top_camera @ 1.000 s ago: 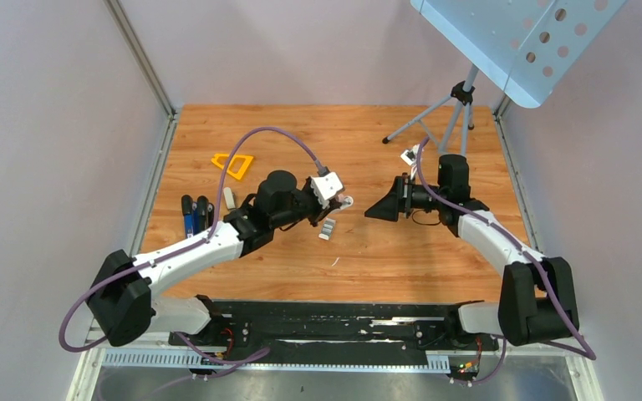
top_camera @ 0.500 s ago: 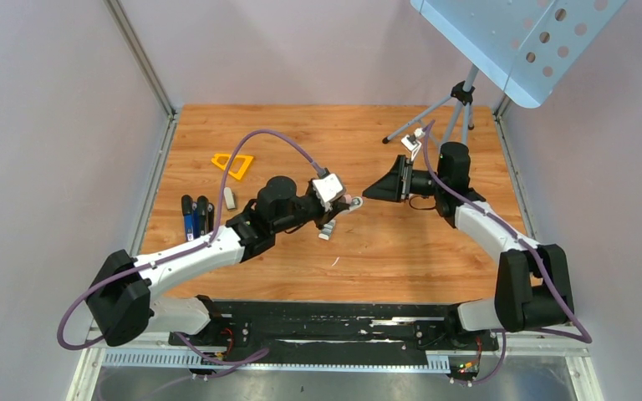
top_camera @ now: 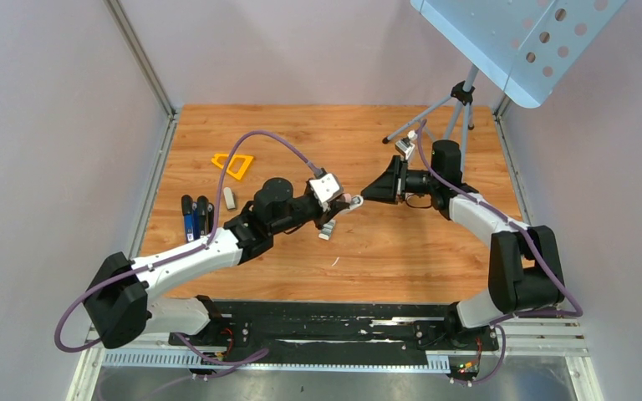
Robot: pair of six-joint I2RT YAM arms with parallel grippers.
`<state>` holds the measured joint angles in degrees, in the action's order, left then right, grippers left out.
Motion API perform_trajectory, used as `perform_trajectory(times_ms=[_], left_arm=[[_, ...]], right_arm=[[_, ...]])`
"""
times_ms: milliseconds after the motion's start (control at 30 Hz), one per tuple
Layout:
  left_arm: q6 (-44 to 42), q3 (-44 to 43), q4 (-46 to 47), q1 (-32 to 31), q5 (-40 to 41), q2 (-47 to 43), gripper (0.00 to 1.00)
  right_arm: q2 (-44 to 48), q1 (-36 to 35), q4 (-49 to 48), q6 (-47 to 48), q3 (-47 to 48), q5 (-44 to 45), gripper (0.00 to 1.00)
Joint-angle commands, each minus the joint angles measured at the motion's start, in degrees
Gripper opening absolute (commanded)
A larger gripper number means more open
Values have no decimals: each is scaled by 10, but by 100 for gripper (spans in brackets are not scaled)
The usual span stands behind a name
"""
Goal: Unload the staples from the stapler
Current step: Pick up the stapler from the center of the board.
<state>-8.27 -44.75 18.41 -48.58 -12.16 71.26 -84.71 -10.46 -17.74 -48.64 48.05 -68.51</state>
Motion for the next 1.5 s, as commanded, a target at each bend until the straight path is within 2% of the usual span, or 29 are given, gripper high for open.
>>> perform_trajectory(times_ms=[0,133,500,900,1033,1167,1267,1467], left_arm=[[5,9,33,-6,8,-17,0],[8,10,33,-6,10,-16,0],[11,12,36,-6,12,-18,0],[19,18,45,-6,17,-21,0],[29,24,55,-6,22,-22,0],[48,28,64,-6,17,-15,21],[72,29,64,-5,14,-11,44],[116,49,97,-6,40,-24,68]], right_arm=[[-1,-15,20,9,17,-4,41],[-4,-18,19,10,17,-8,30],[-9,-30,19,15,26,-22,29],[-6,-35,18,25,34,-41,0],[-4,-36,49,57,49,-44,0],[-5,-33,92,100,65,-39,0],[-6,-32,100,109,67,-36,0],[-7,-26,123,136,72,-28,0]])
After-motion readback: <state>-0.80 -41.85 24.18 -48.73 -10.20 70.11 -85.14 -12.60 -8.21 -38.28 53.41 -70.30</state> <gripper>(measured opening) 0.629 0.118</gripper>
